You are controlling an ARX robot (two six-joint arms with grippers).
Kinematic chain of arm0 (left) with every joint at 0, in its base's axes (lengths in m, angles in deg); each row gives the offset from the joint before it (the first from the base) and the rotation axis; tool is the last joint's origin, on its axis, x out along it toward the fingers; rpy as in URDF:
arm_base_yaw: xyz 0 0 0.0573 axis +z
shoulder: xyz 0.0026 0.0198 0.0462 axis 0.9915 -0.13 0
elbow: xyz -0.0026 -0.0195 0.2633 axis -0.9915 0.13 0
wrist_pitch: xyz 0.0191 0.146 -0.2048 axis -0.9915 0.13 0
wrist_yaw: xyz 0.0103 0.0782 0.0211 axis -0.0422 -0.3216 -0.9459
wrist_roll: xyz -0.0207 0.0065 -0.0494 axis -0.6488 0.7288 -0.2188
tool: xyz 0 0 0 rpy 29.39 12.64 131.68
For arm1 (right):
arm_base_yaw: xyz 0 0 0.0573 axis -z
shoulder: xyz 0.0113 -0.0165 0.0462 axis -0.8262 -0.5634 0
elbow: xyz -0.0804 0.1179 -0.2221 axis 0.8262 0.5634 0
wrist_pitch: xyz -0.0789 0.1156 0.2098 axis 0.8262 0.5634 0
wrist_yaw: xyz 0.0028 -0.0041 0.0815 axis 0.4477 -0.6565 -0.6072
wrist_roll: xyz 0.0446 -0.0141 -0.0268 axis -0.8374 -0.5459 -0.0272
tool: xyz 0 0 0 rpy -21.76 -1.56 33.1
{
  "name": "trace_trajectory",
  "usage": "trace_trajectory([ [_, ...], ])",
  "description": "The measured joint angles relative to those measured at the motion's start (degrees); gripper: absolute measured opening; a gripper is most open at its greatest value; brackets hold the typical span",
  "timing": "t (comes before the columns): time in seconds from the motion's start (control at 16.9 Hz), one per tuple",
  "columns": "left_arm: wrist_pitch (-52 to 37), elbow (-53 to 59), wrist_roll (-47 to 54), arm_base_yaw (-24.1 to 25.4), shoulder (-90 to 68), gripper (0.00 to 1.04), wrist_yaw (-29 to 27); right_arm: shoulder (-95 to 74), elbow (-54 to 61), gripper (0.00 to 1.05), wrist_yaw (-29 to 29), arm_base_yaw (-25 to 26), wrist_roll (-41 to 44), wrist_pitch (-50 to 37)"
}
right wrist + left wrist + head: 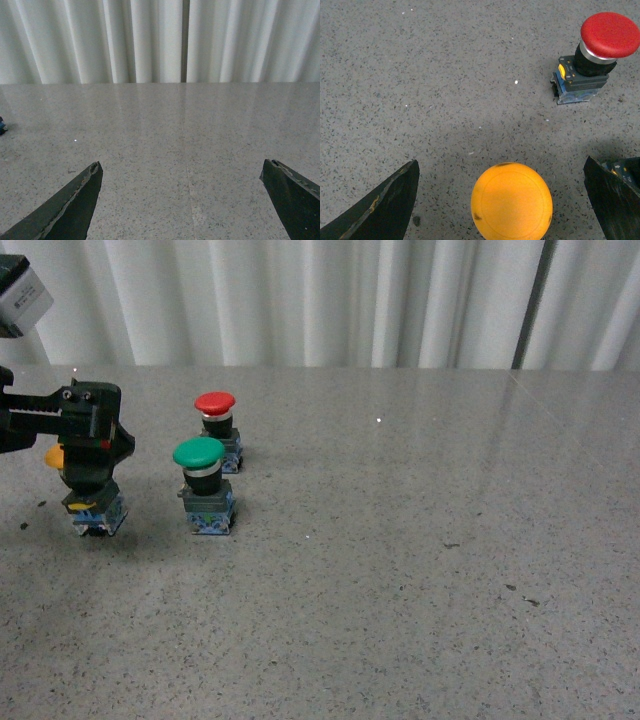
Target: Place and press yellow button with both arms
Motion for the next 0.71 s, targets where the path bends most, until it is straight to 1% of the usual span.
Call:
trace_trajectory([
  [0.24,-1.2,1.0,1.0,-0.2,-0.8,0.98,-0.3,0.0,0.0,0.98,0.0,0.0,0.0,0.0],
  [0.3,-1.2,1.1,1.0,-0.2,-1.2,0.92,-0.7,0.0,0.0,0.98,0.0,0.0,0.0,0.0],
  [0.35,-1.2,1.2,1.0,-0.1,-1.3,0.83,-0.9,0.0,0.0,0.98,0.0,0.0,0.0,0.0],
  [0.41,-1.2,1.3,1.0,-0.1,-1.3,0.70,-0.9,0.0,0.0,0.98,0.0,0.0,0.0,0.0],
  [0.47,-1.0,1.3,1.1,0.0,-1.3,0.61,-1.3,0.0,0.0,0.98,0.0,0.0,0.0,0.0],
  [0.59,0.9,0.9,2.1,-0.3,0.0,0.37,-2.0,0.0,0.0,0.98,0.0,0.0,0.0,0.0],
  [0.65,2.5,0.3,2.4,-1.2,2.3,0.34,-2.6,0.0,0.0,0.98,0.0,0.0,0.0,0.0],
  [0.71,4.2,-1.6,2.5,-3.0,5.4,0.34,-2.8,0.0,0.0,0.98,0.0,0.0,0.0,0.0],
])
